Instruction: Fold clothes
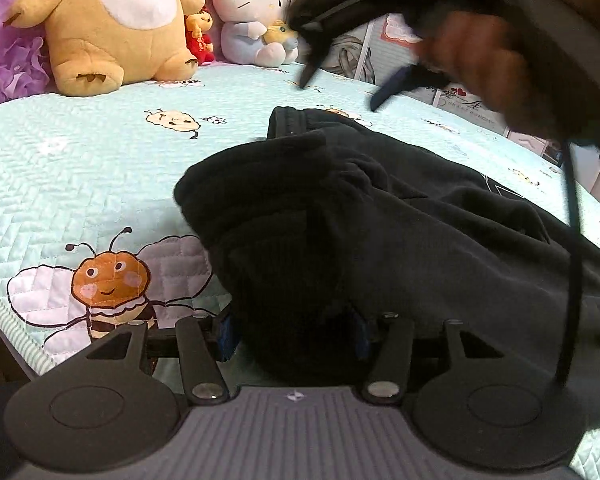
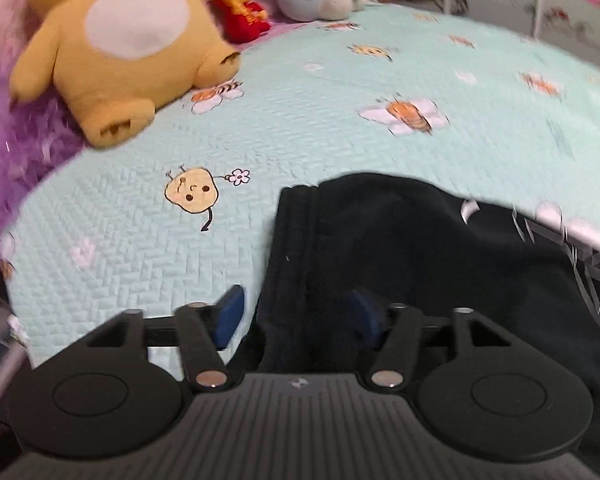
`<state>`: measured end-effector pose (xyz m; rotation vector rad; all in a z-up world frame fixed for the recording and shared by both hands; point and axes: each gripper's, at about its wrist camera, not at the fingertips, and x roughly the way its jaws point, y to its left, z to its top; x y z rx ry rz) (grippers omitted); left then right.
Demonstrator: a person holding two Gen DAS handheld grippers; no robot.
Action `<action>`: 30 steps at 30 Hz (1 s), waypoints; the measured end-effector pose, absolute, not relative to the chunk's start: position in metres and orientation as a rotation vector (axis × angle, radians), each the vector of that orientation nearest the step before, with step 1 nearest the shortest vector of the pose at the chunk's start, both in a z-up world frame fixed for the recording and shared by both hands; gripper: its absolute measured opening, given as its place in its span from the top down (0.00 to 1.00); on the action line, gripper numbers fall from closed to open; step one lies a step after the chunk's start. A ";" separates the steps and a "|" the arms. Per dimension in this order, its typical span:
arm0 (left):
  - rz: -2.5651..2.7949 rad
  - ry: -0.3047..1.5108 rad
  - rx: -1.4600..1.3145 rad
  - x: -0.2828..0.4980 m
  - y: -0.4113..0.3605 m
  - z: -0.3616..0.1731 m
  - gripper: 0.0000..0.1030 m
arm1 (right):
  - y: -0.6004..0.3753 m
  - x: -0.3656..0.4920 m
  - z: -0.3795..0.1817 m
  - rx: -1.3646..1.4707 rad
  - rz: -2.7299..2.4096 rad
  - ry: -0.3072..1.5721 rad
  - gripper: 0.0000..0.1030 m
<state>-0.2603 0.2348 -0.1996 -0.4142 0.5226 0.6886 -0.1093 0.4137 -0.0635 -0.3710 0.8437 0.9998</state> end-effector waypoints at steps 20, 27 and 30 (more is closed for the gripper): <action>0.659 0.477 -0.445 -0.269 0.240 -0.198 0.41 | 0.359 -0.086 -0.053 -0.463 0.782 0.724 0.96; 0.678 0.433 -0.458 -0.275 0.241 -0.196 0.41 | 0.363 -0.104 -0.036 -0.357 0.812 0.682 0.96; 0.680 0.431 -0.463 -0.274 0.242 -0.196 0.41 | 0.384 -0.114 -0.043 -0.380 0.862 0.714 0.95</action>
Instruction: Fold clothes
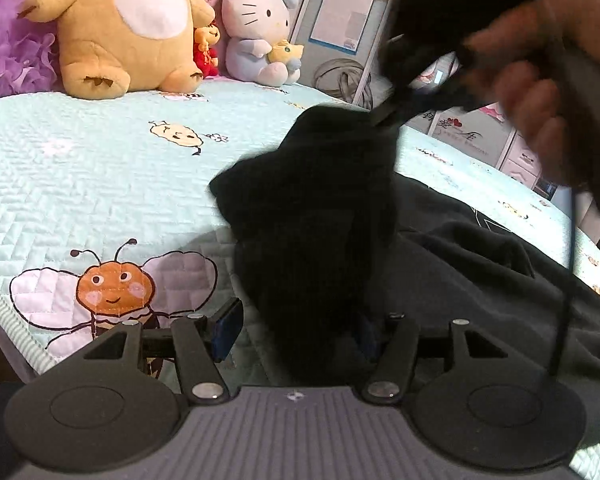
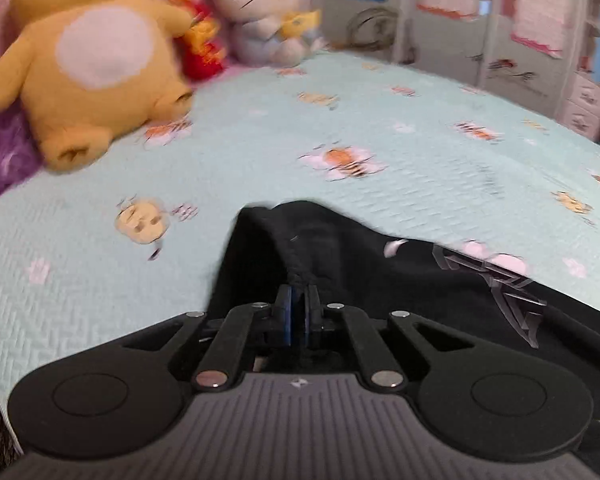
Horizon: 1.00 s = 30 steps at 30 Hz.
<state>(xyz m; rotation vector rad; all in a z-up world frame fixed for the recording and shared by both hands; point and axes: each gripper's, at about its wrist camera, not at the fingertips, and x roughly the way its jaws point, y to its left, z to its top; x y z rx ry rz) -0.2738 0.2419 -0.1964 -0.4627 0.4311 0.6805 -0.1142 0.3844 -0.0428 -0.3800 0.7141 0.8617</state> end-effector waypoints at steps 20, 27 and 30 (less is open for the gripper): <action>0.720 0.433 -0.527 -0.277 0.255 -0.201 0.41 | 0.355 -0.112 -0.084 0.049 1.058 0.969 0.67; 0.732 0.415 -0.538 -0.277 0.259 -0.201 0.41 | 0.255 -0.132 -0.075 0.065 1.028 0.912 0.62; 0.761 0.402 -0.530 -0.278 0.259 -0.198 0.39 | 0.201 -0.130 -0.089 0.120 0.945 0.951 0.60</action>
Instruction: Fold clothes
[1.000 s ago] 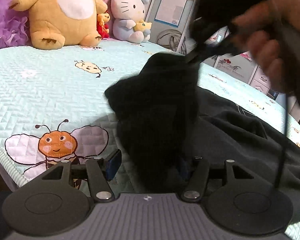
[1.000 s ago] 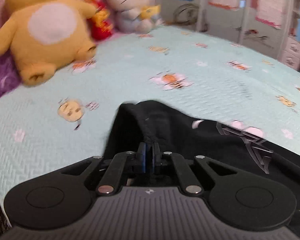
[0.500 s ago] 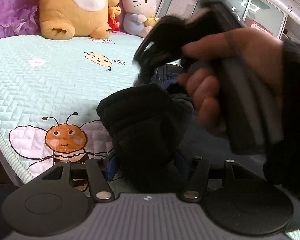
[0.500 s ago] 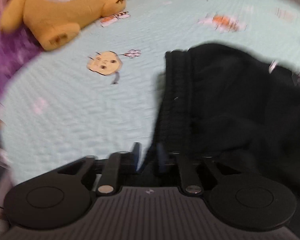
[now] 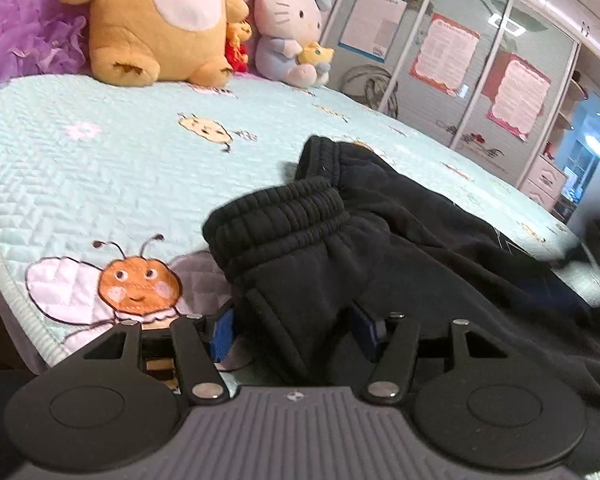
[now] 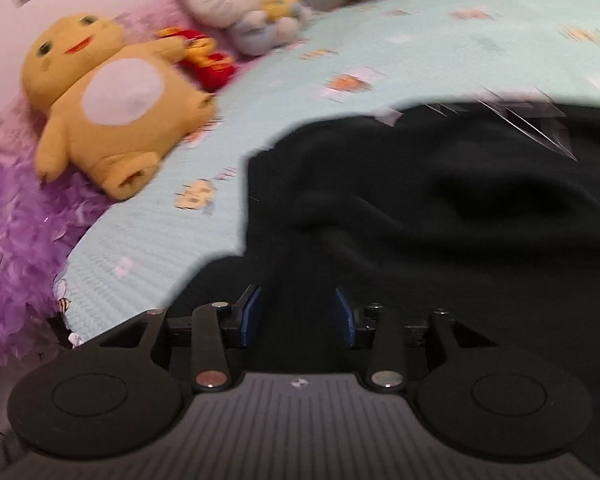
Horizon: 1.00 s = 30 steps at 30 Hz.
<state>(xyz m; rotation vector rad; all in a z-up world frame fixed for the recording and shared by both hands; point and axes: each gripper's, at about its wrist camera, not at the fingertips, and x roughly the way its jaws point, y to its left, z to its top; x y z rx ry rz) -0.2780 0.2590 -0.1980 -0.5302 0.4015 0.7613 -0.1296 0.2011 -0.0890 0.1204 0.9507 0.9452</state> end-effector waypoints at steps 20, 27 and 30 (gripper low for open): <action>0.795 0.333 -0.891 -0.319 0.353 -0.169 0.86 | -0.093 -0.126 -0.155 0.631 0.513 0.972 0.57; 0.850 0.389 -0.864 -0.314 0.323 -0.171 0.47 | -0.143 -0.122 -0.176 0.833 0.415 0.917 0.57; 0.836 0.384 -0.874 -0.321 0.313 -0.170 0.42 | -0.162 -0.119 -0.167 0.821 0.347 0.841 0.57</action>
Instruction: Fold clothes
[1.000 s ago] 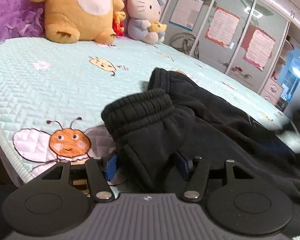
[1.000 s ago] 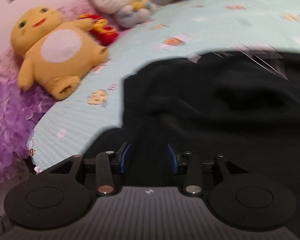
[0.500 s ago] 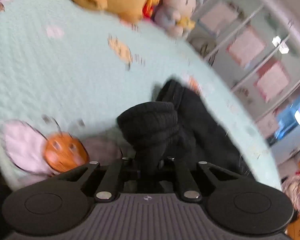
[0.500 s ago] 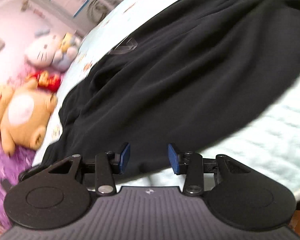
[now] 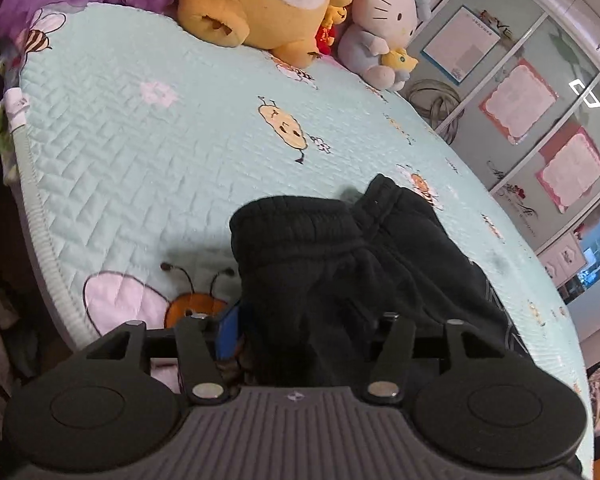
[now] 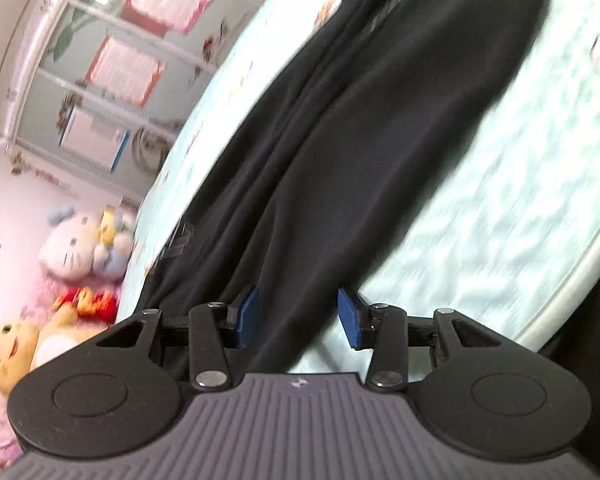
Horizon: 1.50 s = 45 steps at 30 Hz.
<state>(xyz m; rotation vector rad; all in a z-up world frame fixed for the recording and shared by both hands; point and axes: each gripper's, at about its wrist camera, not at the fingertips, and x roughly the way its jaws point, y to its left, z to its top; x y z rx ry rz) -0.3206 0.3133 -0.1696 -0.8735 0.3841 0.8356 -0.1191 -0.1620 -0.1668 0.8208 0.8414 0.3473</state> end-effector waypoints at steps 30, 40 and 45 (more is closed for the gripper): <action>0.759 0.541 -0.839 -0.298 0.320 -0.182 0.90 | -0.341 -0.060 -0.161 0.951 0.022 0.557 0.98; 0.756 0.519 -0.893 -0.323 0.310 -0.186 0.64 | -0.351 -0.069 -0.185 1.056 -0.025 0.613 0.74; 0.737 0.538 -0.918 -0.331 0.299 -0.185 0.57 | -0.361 -0.077 -0.183 1.043 -0.081 0.586 0.63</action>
